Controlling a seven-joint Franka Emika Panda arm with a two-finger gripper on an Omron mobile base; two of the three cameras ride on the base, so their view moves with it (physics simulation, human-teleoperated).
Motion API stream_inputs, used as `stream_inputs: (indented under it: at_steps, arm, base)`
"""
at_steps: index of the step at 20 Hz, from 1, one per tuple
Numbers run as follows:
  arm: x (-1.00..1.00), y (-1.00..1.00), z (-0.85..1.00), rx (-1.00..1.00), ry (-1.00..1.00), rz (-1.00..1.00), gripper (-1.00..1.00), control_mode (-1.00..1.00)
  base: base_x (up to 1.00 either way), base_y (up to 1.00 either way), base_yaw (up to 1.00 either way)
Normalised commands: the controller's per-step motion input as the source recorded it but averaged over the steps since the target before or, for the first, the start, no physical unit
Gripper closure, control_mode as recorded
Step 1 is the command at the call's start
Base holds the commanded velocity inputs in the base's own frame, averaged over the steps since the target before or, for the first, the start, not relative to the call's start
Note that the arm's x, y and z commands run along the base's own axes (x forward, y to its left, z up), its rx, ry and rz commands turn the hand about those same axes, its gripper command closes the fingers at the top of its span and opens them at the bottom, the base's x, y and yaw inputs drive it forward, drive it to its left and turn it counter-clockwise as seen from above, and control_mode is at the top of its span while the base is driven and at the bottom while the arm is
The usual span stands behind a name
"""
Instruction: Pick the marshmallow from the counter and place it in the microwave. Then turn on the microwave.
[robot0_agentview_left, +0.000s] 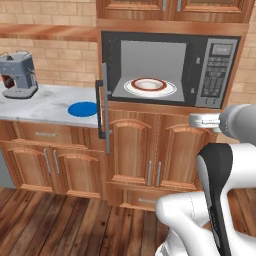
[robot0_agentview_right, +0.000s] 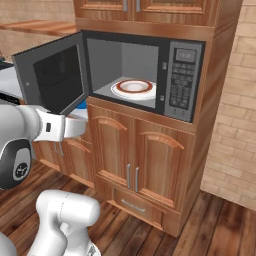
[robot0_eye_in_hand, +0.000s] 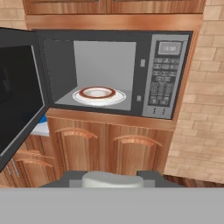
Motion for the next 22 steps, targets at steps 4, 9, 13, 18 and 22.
stream_inputs:
  at_steps: [4, 9, 13, 18, 22]
  arm:
    - [0.0, 0.0, 0.0, 0.0, 0.0, 0.0, 1.0, 1.0]
    - [0.0, 0.0, 0.0, 0.0, 0.0, 0.0, 1.0, 1.0]
    - [0.0, 0.0, 0.0, 0.0, 0.0, 0.0, 1.0, 1.0]
    - [0.0, 0.0, 0.0, 0.0, 0.0, 0.0, 1.0, 1.0]
    - [0.0, 0.0, 0.0, 0.0, 0.0, 0.0, 1.0, 1.0]
  base:
    - [0.34, -0.26, 0.11]
    - [0.29, -0.24, 0.1]
    - [0.32, -0.23, 0.1]
    - [0.35, -0.26, 0.09]
    - [0.34, -0.23, 0.08]
